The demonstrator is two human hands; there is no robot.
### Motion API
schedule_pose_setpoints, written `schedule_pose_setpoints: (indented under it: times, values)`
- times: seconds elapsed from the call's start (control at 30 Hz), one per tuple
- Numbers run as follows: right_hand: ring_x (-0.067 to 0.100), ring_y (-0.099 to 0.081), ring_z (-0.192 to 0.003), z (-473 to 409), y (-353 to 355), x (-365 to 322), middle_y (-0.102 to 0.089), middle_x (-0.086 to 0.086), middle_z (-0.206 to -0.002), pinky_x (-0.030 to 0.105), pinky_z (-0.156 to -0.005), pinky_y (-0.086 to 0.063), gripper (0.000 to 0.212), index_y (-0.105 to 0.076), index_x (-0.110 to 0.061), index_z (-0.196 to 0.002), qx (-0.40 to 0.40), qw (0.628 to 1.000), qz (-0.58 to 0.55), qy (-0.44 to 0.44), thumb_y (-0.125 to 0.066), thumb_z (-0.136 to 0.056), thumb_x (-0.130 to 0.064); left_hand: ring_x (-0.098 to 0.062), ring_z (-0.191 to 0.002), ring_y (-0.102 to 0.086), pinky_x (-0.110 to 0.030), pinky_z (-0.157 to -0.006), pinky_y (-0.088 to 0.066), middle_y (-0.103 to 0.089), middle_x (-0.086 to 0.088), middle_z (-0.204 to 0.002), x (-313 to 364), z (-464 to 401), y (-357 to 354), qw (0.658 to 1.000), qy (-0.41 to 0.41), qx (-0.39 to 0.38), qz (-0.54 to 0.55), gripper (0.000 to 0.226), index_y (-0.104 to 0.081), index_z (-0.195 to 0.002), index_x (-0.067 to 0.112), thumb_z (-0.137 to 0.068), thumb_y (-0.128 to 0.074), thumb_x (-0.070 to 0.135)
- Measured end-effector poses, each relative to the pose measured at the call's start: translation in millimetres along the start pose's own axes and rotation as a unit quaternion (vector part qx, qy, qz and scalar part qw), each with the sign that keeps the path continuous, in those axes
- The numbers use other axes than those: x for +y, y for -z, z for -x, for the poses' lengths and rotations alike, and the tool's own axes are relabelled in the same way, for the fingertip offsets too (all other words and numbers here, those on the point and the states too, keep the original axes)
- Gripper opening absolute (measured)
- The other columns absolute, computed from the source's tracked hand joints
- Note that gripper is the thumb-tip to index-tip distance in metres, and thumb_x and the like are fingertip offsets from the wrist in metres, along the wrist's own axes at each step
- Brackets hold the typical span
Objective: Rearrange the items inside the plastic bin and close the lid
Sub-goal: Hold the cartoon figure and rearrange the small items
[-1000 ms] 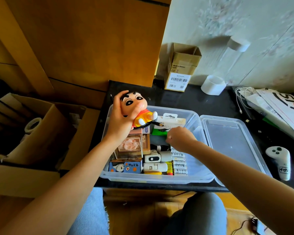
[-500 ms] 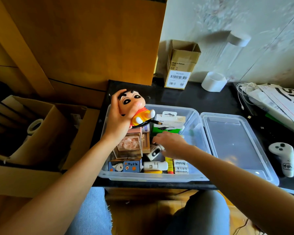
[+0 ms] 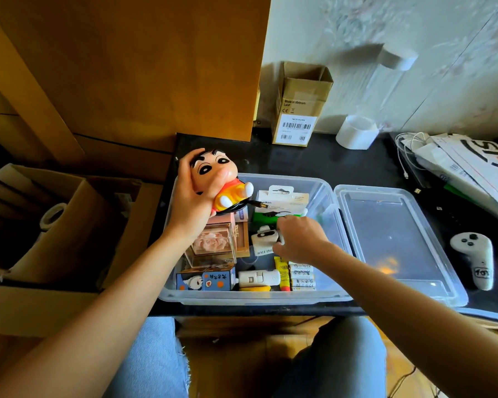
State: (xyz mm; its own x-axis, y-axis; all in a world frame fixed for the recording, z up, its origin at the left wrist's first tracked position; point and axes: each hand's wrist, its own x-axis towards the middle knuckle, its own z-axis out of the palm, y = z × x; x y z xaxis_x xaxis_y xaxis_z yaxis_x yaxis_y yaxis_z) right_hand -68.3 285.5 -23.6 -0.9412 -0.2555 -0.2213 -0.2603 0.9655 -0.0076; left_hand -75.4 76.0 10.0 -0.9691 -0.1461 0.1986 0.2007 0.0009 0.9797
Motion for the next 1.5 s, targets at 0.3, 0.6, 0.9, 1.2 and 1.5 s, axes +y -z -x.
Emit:
schedule_pose_setpoints:
  times: [0.3, 0.6, 0.9, 1.2, 1.5]
  values:
    - [0.024, -0.061, -0.087, -6, 4, -6, -0.064, 0.01, -0.111, 0.025, -0.058, -0.049, 0.029, -0.055, -0.009, -0.107, -0.006, 0.977, -0.164, -0.137, -0.051, -0.087, -0.029, 0.008, -0.097, -0.059, -0.011, -0.066, -0.05, -0.053, 0.017, -0.113, 2, 1, -1, 1.0, 0.002, 0.0, -0.002, 0.052, -0.041, -0.125, 0.032, -0.079, -0.064, 0.041]
    - [0.024, -0.055, -0.1, 12, 15, -16, -0.051, 0.008, -0.115, 0.029, -0.074, -0.047, 0.033, -0.047, -0.007, -0.118, 0.026, 0.998, -0.029, -0.044, -0.058, -0.088, -0.011, 0.009, -0.097, -0.059, -0.012, -0.067, -0.05, -0.053, 0.017, -0.115, 3, 2, -1, 1.0, 0.005, -0.002, -0.003, 0.051, -0.042, -0.123, 0.036, -0.078, -0.064, 0.043]
    - [0.028, -0.059, -0.106, 13, -4, -53, -0.064, 0.012, -0.115, 0.032, -0.089, -0.048, 0.03, -0.065, -0.006, -0.113, -0.172, 0.974, -0.122, 0.089, -0.043, -0.096, -0.019, -0.002, -0.102, -0.059, -0.018, -0.072, -0.053, -0.053, 0.018, -0.113, 4, 2, -2, 1.0, 0.011, 0.006, -0.012, 0.053, -0.042, -0.124, 0.035, -0.077, -0.064, 0.045]
    - [0.027, -0.059, -0.097, 10, -19, -66, -0.06, 0.006, -0.118, 0.029, -0.062, -0.043, 0.037, -0.042, -0.025, -0.132, -0.191, 0.97, 0.064, 0.138, -0.038, -0.097, -0.014, -0.005, -0.103, -0.057, -0.013, -0.071, -0.052, -0.051, 0.013, -0.115, 11, 2, -6, 1.0, 0.01, -0.008, 0.003, 0.062, -0.04, -0.13, 0.024, -0.078, -0.066, 0.043]
    - [0.026, -0.056, -0.099, 9, -13, -60, -0.057, 0.001, -0.123, 0.031, -0.065, -0.045, 0.034, -0.044, -0.029, -0.133, -0.166, 0.965, 0.088, 0.184, -0.031, -0.101, -0.03, -0.006, -0.099, -0.058, -0.012, -0.067, -0.051, -0.051, 0.014, -0.112, 14, 4, -4, 1.0, 0.012, -0.007, 0.019, 0.065, -0.039, -0.133, 0.019, -0.076, -0.065, 0.037]
